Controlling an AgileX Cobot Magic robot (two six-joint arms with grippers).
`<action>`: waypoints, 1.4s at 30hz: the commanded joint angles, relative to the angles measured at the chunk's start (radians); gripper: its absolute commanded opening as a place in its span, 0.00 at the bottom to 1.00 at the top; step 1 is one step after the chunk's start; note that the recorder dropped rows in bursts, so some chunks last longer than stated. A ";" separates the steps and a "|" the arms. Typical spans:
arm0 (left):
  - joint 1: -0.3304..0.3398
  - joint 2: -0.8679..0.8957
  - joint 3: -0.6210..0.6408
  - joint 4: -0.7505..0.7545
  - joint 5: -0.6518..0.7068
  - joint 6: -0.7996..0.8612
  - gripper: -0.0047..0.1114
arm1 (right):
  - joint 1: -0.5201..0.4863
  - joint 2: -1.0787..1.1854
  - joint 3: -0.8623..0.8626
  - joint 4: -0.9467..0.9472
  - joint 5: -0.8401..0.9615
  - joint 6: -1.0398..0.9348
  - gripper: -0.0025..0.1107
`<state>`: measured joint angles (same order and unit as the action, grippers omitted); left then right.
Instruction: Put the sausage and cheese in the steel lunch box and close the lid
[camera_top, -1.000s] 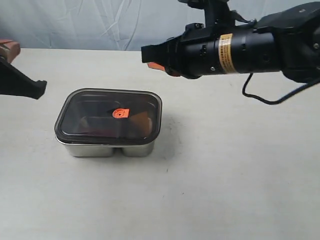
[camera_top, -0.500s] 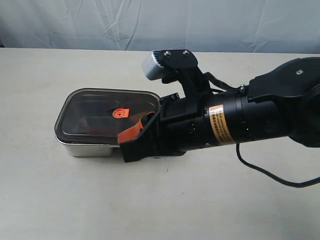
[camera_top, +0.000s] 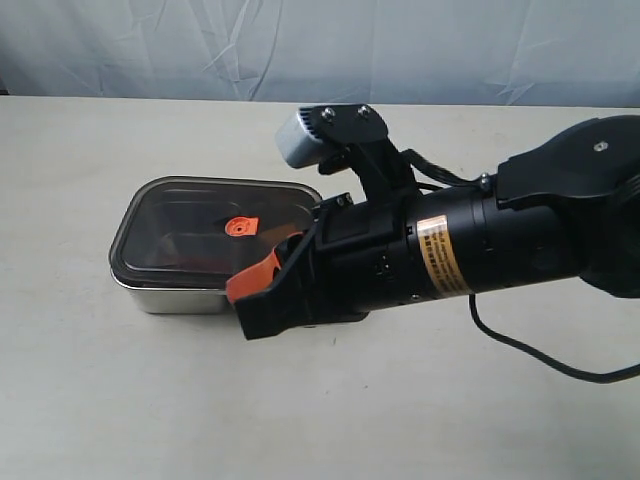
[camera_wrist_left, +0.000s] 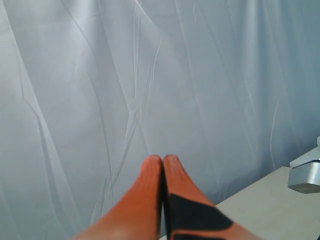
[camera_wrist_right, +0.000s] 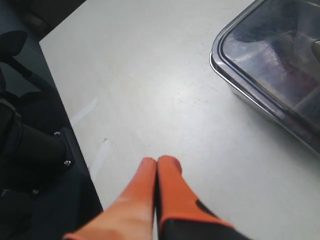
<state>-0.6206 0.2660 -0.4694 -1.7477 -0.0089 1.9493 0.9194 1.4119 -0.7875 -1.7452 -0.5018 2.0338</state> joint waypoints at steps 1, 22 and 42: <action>0.000 -0.004 0.001 0.003 0.009 -0.009 0.04 | 0.001 -0.008 0.006 0.001 -0.003 -0.007 0.01; 0.417 -0.258 0.385 0.003 0.131 -0.509 0.04 | 0.001 -0.008 0.006 0.001 -0.008 -0.007 0.01; 0.482 -0.266 0.437 0.003 0.219 -0.507 0.04 | 0.001 -0.008 0.006 0.001 -0.004 -0.007 0.01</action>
<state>-0.1401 0.0062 -0.0369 -1.7477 0.2020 1.4483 0.9194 1.4119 -0.7875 -1.7452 -0.5098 2.0318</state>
